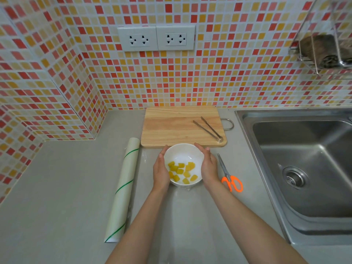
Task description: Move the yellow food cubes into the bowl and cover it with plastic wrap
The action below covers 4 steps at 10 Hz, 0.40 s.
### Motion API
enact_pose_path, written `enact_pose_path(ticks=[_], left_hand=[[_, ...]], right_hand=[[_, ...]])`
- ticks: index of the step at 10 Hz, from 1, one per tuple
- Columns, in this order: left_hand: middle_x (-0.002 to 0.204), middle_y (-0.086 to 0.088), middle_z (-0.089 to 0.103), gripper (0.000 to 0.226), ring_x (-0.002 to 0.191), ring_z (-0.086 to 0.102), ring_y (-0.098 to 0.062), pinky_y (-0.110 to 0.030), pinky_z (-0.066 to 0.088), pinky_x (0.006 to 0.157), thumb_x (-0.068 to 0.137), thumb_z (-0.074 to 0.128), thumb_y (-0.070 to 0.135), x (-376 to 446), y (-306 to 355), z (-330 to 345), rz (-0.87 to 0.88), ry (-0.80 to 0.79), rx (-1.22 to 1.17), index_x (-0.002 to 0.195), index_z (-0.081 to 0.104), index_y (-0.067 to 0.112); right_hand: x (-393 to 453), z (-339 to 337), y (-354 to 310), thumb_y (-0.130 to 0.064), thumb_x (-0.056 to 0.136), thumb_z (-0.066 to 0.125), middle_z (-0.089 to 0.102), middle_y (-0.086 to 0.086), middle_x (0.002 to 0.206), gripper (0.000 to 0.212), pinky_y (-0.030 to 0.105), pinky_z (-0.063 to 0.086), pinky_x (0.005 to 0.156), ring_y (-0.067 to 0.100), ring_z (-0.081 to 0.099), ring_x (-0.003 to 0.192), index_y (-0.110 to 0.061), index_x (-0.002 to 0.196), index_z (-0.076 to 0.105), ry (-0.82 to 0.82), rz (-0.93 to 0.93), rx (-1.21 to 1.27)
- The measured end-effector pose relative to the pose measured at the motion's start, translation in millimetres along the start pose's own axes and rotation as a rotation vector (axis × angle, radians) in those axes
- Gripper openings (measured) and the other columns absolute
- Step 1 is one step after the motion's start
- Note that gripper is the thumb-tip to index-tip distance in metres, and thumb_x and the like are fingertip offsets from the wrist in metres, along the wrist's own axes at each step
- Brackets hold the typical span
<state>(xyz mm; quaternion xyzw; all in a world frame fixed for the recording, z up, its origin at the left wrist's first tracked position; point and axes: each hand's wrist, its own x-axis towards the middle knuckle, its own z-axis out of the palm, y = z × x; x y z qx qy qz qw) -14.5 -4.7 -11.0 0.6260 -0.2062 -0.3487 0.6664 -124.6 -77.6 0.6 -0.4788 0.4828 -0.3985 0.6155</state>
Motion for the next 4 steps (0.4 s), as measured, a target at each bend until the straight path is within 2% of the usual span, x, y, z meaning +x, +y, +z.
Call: enact_pose_path(ticks=[1, 3, 4], left_hand=[[0.130, 0.007, 0.053, 0.040, 0.116, 0.051, -0.006, -0.004, 0.041, 0.084, 0.103, 0.026, 0.027, 0.8, -2.6, -1.9, 0.016, -0.004, 0.024, 0.134, 0.050, 0.022], [0.134, 0.010, 0.048, 0.040, 0.121, 0.043, -0.003, 0.006, 0.034, 0.076, 0.101, 0.030, 0.030, 3.0, -2.0, -5.3, 0.052, -0.025, 0.131, 0.138, 0.046, 0.026], [0.138, 0.006, 0.049, 0.041, 0.123, 0.045, -0.007, -0.012, 0.037, 0.094, 0.100, 0.035, 0.032, 3.1, -1.7, -7.0, 0.003, -0.037, 0.112, 0.138, 0.047, 0.025]], right_hand=[[-1.0, -1.1, -0.7, -0.035, 0.100, 0.023, 0.062, 0.007, 0.126, 0.046, 0.045, 0.037, 0.109, 0.022, 0.053, 0.121, -0.020, 0.115, 0.065, -0.021, -0.004, -0.022], [-1.7, -0.2, -3.9, -0.037, 0.100, 0.024, 0.062, 0.005, 0.126, 0.045, 0.046, 0.038, 0.108, 0.023, 0.053, 0.120, -0.027, 0.111, 0.066, -0.013, 0.000, -0.051], [-5.6, -2.6, -3.4, -0.039, 0.099, 0.027, 0.062, 0.000, 0.123, 0.040, 0.042, 0.040, 0.106, 0.021, 0.053, 0.119, -0.033, 0.107, 0.065, -0.021, -0.010, -0.116]])
